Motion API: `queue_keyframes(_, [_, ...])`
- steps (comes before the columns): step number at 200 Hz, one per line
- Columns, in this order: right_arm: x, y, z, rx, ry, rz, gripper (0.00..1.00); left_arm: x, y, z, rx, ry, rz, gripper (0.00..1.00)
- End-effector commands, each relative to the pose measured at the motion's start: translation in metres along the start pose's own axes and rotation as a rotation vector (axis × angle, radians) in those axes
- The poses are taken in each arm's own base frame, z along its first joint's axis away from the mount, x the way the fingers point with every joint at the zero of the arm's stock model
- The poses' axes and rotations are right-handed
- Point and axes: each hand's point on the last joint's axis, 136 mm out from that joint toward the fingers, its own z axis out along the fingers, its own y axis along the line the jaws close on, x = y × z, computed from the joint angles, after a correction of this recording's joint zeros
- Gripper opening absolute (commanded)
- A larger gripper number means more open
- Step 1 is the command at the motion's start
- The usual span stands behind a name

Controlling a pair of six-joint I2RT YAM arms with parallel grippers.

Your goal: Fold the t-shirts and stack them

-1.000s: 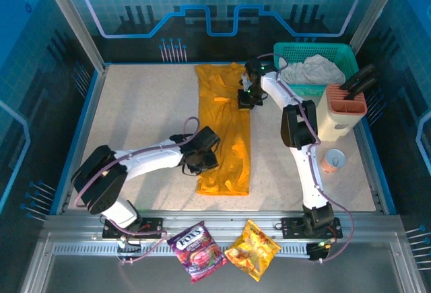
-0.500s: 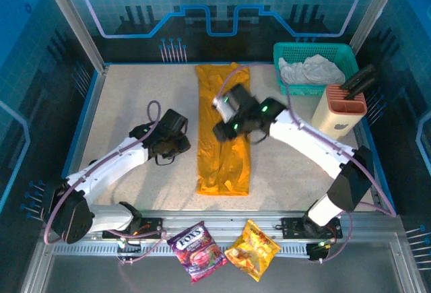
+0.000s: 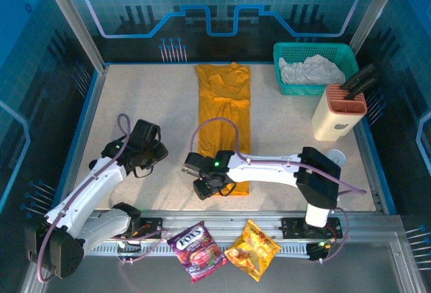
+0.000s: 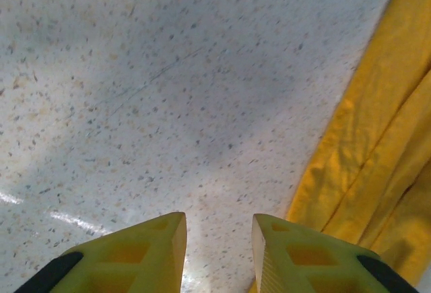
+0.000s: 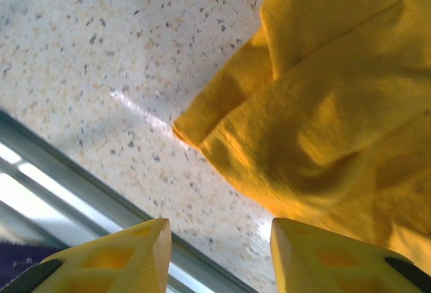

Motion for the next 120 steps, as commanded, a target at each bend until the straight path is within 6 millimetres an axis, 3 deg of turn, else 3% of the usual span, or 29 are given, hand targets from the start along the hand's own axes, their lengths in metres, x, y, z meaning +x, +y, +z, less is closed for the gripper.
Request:
queue_keyframes(1, [-0.009, 0.006, 0.010, 0.039, -0.010, 0.065, 0.44, 0.011, 0.008, 0.005, -0.010, 0.045, 0.014, 0.32])
queue_keyframes(41, [-0.020, 0.008, 0.019, 0.096, 0.005, 0.050, 0.41, 0.012, 0.013, 0.003, -0.012, 0.037, 0.021, 0.32])
queue_keyframes(82, [-0.015, 0.003, 0.029, 0.140, 0.045, 0.055, 0.36, 0.010, 0.014, 0.004, -0.017, 0.033, 0.029, 0.33])
queue_keyframes(120, [-0.013, -0.006, 0.025, 0.177, 0.038, 0.067, 0.33, 0.010, 0.012, 0.007, -0.010, 0.040, 0.026, 0.33])
